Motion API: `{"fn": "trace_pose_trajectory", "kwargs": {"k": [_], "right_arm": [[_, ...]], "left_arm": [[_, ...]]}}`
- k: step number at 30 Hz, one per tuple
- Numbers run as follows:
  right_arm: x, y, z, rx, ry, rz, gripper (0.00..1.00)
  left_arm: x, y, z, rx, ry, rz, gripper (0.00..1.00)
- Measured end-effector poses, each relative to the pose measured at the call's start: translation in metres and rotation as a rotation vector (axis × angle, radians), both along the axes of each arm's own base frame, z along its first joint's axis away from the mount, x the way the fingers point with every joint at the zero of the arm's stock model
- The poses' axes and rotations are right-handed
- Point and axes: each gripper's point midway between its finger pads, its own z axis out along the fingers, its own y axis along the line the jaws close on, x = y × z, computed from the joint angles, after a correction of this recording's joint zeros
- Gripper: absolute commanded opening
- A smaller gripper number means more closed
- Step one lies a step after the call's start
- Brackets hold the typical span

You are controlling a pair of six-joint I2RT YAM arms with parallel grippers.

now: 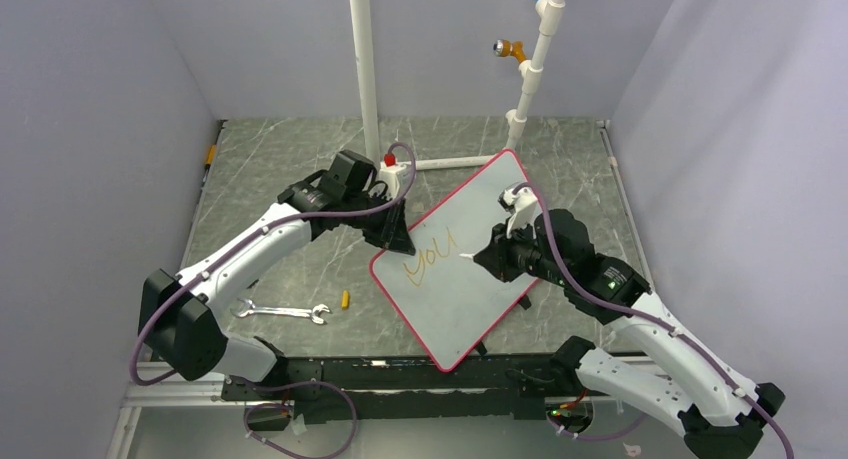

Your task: Write a sentence on the whiteboard

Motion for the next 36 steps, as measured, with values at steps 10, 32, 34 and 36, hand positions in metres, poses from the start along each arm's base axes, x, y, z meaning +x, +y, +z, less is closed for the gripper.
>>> {"fn": "trace_pose_trajectory", "kwargs": {"k": [10,32,34,36], "right_arm": [[-0.009,0.014,-0.015,-0.018,0.047,0.061,0.0],[-0.037,0.082,-0.044,-0.147,-0.007,0.258,0.0],[-0.035,0.085,-0.042,-0.141,-0.013,0.251,0.0],[-0.033,0.089,-0.043,-0.138,-0.016,0.25,0.0]], "left_arm": [[0.016,-0.004,-0.004,-0.006,0.029,0.033,0.0],[0.034,0.008,-0.003,-0.013,0.02,0.086,0.0],[0.034,0.008,-0.003,-0.013,0.02,0.086,0.0],[0.034,0.008,-0.003,-0.013,0.02,0.086,0.0]]}}
